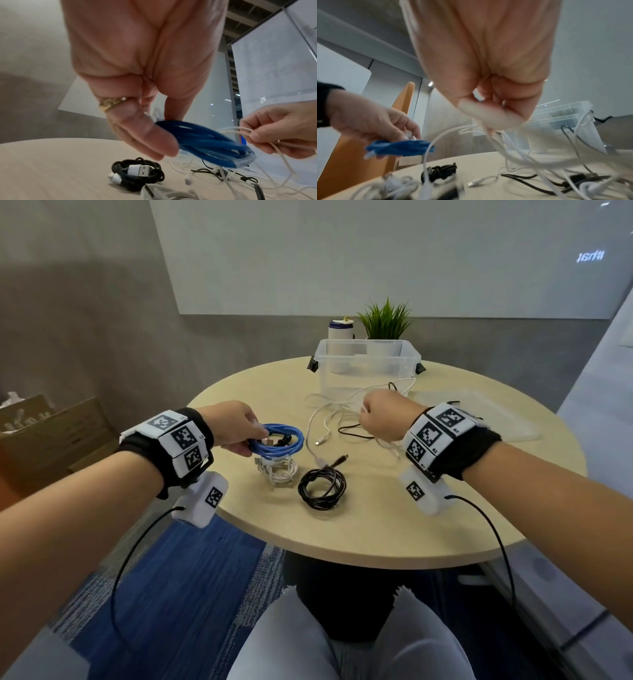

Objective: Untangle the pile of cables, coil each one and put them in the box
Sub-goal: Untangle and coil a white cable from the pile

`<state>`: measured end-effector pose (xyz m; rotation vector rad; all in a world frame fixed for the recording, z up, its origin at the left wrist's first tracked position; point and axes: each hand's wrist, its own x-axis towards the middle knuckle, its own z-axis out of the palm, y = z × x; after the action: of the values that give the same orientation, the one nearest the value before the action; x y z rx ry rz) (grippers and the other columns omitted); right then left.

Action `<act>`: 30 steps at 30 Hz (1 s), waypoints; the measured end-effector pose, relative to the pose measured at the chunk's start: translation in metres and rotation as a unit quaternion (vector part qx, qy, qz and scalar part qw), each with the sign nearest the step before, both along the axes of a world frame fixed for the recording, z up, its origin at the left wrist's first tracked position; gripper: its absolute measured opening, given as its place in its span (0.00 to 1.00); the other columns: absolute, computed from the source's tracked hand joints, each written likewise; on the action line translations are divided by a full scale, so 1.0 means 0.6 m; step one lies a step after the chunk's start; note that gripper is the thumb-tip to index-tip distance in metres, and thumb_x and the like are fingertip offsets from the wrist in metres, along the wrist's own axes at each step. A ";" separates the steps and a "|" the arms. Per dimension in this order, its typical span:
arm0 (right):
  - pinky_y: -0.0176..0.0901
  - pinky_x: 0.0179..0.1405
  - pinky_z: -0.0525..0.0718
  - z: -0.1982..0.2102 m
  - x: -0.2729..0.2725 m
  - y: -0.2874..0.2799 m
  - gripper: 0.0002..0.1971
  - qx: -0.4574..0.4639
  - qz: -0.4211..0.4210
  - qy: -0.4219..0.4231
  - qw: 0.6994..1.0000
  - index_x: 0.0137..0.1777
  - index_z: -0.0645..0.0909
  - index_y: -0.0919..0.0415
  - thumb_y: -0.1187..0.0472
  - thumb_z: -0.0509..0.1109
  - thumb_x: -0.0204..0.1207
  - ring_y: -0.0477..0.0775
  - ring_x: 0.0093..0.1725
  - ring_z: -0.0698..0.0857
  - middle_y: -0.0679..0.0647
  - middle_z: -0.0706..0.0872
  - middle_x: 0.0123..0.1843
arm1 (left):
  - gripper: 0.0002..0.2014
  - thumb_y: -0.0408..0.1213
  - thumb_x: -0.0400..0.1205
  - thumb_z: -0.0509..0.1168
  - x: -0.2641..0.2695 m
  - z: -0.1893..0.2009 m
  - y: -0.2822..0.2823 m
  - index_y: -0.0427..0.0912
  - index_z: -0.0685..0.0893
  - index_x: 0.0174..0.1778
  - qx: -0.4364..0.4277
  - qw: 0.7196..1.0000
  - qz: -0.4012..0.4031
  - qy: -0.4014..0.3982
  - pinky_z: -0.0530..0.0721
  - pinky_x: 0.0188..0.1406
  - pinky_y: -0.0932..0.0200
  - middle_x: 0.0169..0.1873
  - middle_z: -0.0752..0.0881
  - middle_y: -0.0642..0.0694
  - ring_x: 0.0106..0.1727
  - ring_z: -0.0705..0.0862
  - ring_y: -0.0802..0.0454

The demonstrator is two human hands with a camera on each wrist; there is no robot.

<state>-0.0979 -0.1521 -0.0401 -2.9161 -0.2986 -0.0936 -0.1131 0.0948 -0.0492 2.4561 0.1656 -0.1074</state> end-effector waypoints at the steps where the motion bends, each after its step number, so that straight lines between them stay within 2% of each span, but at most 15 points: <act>1: 0.42 0.30 0.69 0.004 0.008 0.001 0.08 0.022 -0.005 -0.018 1.000 0.48 0.74 0.65 0.63 0.56 0.83 0.60 0.44 0.78 0.61 0.80 0.46 | 0.07 0.38 0.81 0.68 0.001 -0.001 -0.003 0.38 0.80 0.48 -0.016 1.000 -0.001 0.000 0.89 0.46 0.54 0.36 0.87 0.41 0.32 0.86 0.49; 3: 0.43 0.40 0.71 0.011 0.020 -0.003 0.10 0.063 -0.024 -0.048 0.997 0.54 0.77 0.67 0.64 0.56 0.83 0.62 0.50 0.80 0.62 0.82 0.51 | 0.08 0.37 0.81 0.68 0.005 -0.003 -0.014 0.37 0.79 0.50 -0.038 0.999 -0.006 0.002 0.89 0.46 0.53 0.38 0.87 0.39 0.32 0.86 0.49; 7: 0.43 0.43 0.73 0.024 0.042 -0.022 0.12 0.125 -0.060 -0.066 0.988 0.55 0.79 0.67 0.64 0.56 0.81 0.60 0.54 0.84 0.61 0.87 0.52 | 0.10 0.38 0.81 0.68 0.019 -0.006 -0.046 0.41 0.73 0.50 -0.014 1.000 -0.005 -0.009 0.90 0.38 0.54 0.40 0.87 0.40 0.31 0.88 0.47; 10: 0.45 0.43 0.77 0.031 0.050 -0.035 0.11 0.184 -0.075 -0.094 0.975 0.55 0.79 0.67 0.65 0.57 0.81 0.61 0.54 0.85 0.63 0.87 0.51 | 0.11 0.40 0.80 0.68 0.029 -0.010 -0.067 0.41 0.72 0.48 0.004 1.000 -0.008 0.000 0.89 0.47 0.46 0.41 0.89 0.38 0.39 0.90 0.42; 12: 0.47 0.40 0.84 0.033 0.050 -0.042 0.10 0.245 -0.072 -0.105 0.961 0.54 0.78 0.67 0.64 0.57 0.81 0.61 0.49 0.87 0.63 0.86 0.49 | 0.11 0.41 0.80 0.69 0.032 -0.014 -0.076 0.40 0.73 0.46 0.010 0.999 -0.023 0.022 0.88 0.52 0.43 0.40 0.90 0.36 0.43 0.91 0.39; 15: 0.43 0.30 0.86 0.036 0.043 -0.050 0.10 0.321 -0.063 -0.109 0.939 0.54 0.79 0.66 0.64 0.56 0.83 0.56 0.38 0.87 0.64 0.87 0.45 | 0.11 0.40 0.81 0.68 0.035 -0.016 -0.084 0.36 0.77 0.49 -0.029 0.997 -0.046 0.058 0.85 0.59 0.42 0.44 0.90 0.33 0.49 0.90 0.39; 17: 0.44 0.31 0.87 0.036 0.041 -0.057 0.11 0.337 -0.048 -0.112 0.933 0.54 0.79 0.67 0.63 0.57 0.83 0.54 0.35 0.85 0.63 0.88 0.44 | 0.12 0.40 0.82 0.67 0.040 -0.011 -0.087 0.36 0.77 0.53 -0.042 0.997 -0.047 0.052 0.85 0.58 0.43 0.48 0.89 0.33 0.50 0.89 0.39; 19: 0.46 0.35 0.87 0.034 0.040 -0.062 0.10 0.345 -0.028 -0.113 0.932 0.53 0.80 0.67 0.63 0.59 0.82 0.53 0.34 0.84 0.62 0.88 0.44 | 0.14 0.43 0.82 0.67 0.046 -0.001 -0.092 0.38 0.77 0.57 -0.009 0.999 -0.049 0.008 0.87 0.53 0.45 0.47 0.88 0.38 0.48 0.89 0.42; 21: 0.45 0.34 0.86 0.031 0.042 -0.065 0.08 0.356 -0.004 -0.109 0.928 0.49 0.82 0.64 0.63 0.61 0.82 0.51 0.33 0.83 0.60 0.87 0.42 | 0.16 0.43 0.82 0.66 0.049 0.009 -0.102 0.39 0.77 0.62 -0.022 0.995 -0.059 -0.083 0.89 0.49 0.47 0.49 0.86 0.41 0.46 0.87 0.44; 23: 0.39 0.30 0.82 0.029 0.039 -0.066 0.06 0.362 0.025 -0.101 0.927 0.44 0.82 0.59 0.63 0.64 0.81 0.48 0.32 0.82 0.54 0.86 0.39 | 0.20 0.46 0.80 0.68 0.052 0.018 -0.116 0.43 0.75 0.66 -0.052 0.977 -0.075 -0.191 0.88 0.46 0.49 0.54 0.82 0.45 0.46 0.85 0.45; 25: 0.32 0.27 0.77 0.029 0.035 -0.066 0.06 0.364 0.051 -0.089 0.926 0.44 0.83 0.59 0.64 0.66 0.80 0.46 0.30 0.81 0.51 0.84 0.36 | 0.23 0.48 0.78 0.70 0.052 0.024 -0.130 0.48 0.76 0.67 -0.057 0.961 -0.097 -0.254 0.85 0.43 0.53 0.53 0.80 0.49 0.45 0.82 0.50; 27: 0.28 0.24 0.75 0.030 0.031 -0.069 0.05 0.376 0.070 -0.070 0.921 0.46 0.84 0.60 0.65 0.67 0.80 0.44 0.29 0.79 0.50 0.83 0.35 | 0.17 0.45 0.77 0.72 0.057 0.024 -0.142 0.47 0.80 0.61 -0.052 0.955 -0.111 -0.270 0.82 0.42 0.57 0.47 0.81 0.51 0.40 0.81 0.53; 29: 0.28 0.23 0.75 0.030 0.029 -0.073 0.06 0.379 0.083 -0.055 0.920 0.46 0.85 0.59 0.65 0.67 0.80 0.44 0.28 0.78 0.50 0.84 0.34 | 0.04 0.36 0.79 0.69 0.063 0.023 -0.149 0.43 0.85 0.48 -0.040 0.954 -0.105 -0.279 0.81 0.41 0.58 0.35 0.83 0.52 0.34 0.80 0.56; 30: 0.30 0.24 0.76 0.029 0.029 -0.076 0.06 0.376 0.087 -0.049 0.921 0.46 0.85 0.58 0.65 0.67 0.80 0.44 0.28 0.79 0.50 0.84 0.34 | 0.03 0.33 0.79 0.67 0.064 0.023 -0.151 0.42 0.86 0.45 -0.033 0.955 -0.095 -0.280 0.80 0.41 0.59 0.31 0.82 0.52 0.31 0.79 0.58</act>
<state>-0.0803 -0.1979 -0.0224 -2.1146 -0.4227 -0.2625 -0.0747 0.0042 -0.0352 2.3282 -0.3160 0.4898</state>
